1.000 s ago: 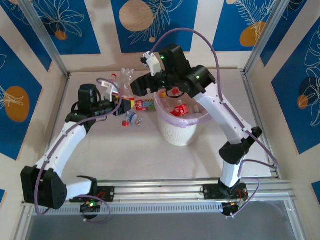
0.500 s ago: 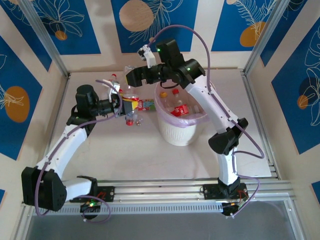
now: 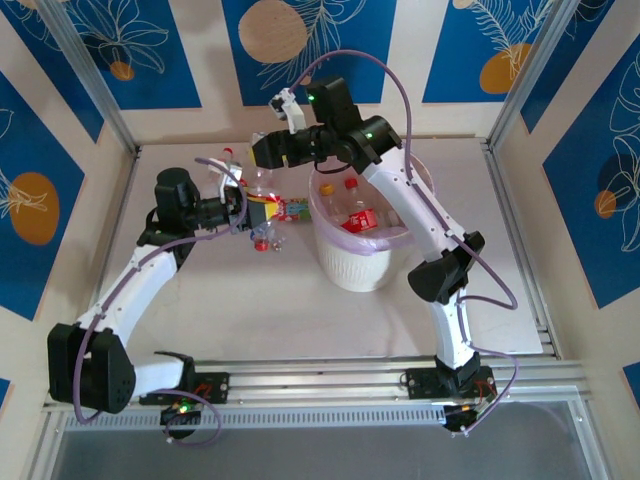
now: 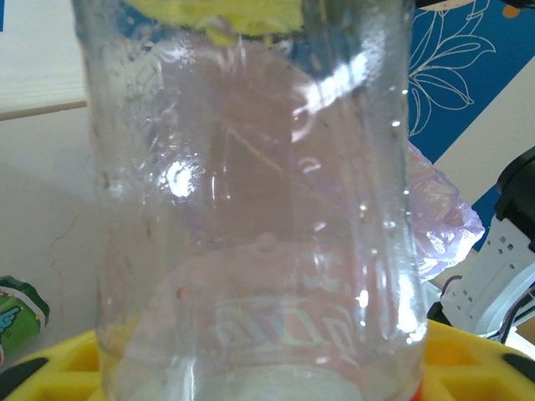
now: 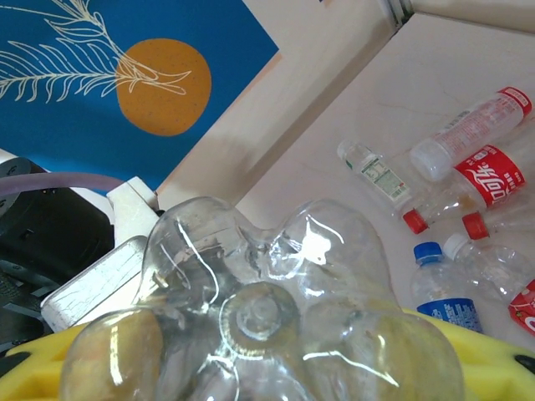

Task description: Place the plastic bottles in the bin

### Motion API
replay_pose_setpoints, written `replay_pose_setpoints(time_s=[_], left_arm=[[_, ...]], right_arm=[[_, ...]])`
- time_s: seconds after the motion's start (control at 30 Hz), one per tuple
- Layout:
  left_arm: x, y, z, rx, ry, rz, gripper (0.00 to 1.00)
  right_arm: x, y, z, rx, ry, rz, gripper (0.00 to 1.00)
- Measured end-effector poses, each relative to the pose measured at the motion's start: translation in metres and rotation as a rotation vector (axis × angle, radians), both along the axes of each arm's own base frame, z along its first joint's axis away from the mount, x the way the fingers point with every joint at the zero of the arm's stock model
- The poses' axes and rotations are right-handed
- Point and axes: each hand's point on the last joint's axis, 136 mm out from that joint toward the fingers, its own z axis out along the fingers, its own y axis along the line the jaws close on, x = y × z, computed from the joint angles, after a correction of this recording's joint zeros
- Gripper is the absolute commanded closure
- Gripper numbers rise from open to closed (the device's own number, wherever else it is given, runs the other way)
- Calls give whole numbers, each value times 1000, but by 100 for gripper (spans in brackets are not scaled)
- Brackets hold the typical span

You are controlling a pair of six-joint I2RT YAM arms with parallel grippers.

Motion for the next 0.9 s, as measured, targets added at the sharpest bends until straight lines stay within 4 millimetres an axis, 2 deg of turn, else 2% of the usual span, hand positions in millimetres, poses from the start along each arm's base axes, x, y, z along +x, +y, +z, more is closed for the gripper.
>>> replay_pose_setpoints(time_s=[0.03,0.17,0.3,0.4,0.5,0.6,0.7,0.83,0.9], left_arm=[[0,0,0,1,0,1,0],[-3,2,-2,10,13,9,0],[-18,6,9,15,-40,17,0],[-29,10,20,24,-90,34,0],[-39,14,28,34,-130,55,0],[-47,17,26,42,-133,58,0],[-46,18,14,52,-103,70,0],[-28,21,-10,76,-11,137,1],[-15,24,-21,90,36,189,8]], right_arm=[[0,0,0,0,-1,1,47],[-1,2,5,4,-28,3,47],[2,0,15,12,-77,-16,50],[-5,-4,32,35,-108,-19,50],[-8,-19,57,63,-156,-46,50],[0,-50,92,87,-260,-131,50],[0,-89,125,98,-359,-227,50],[-16,-150,161,104,-454,-350,50],[-22,-179,172,99,-483,-411,50]])
